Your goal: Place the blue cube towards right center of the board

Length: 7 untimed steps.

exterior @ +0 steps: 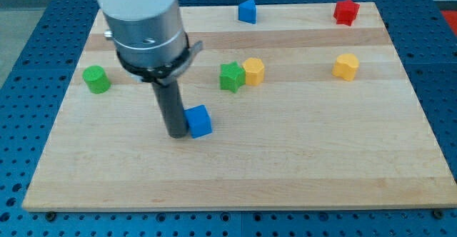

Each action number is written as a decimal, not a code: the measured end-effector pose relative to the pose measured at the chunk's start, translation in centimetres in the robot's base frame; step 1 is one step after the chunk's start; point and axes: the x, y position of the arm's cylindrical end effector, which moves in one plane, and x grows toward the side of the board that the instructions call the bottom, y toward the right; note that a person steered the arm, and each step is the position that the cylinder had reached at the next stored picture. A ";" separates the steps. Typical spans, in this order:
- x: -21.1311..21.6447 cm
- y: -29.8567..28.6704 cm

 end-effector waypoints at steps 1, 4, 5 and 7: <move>-0.9 3.8; -4.0 5.1; -4.6 8.5; -8.2 10.8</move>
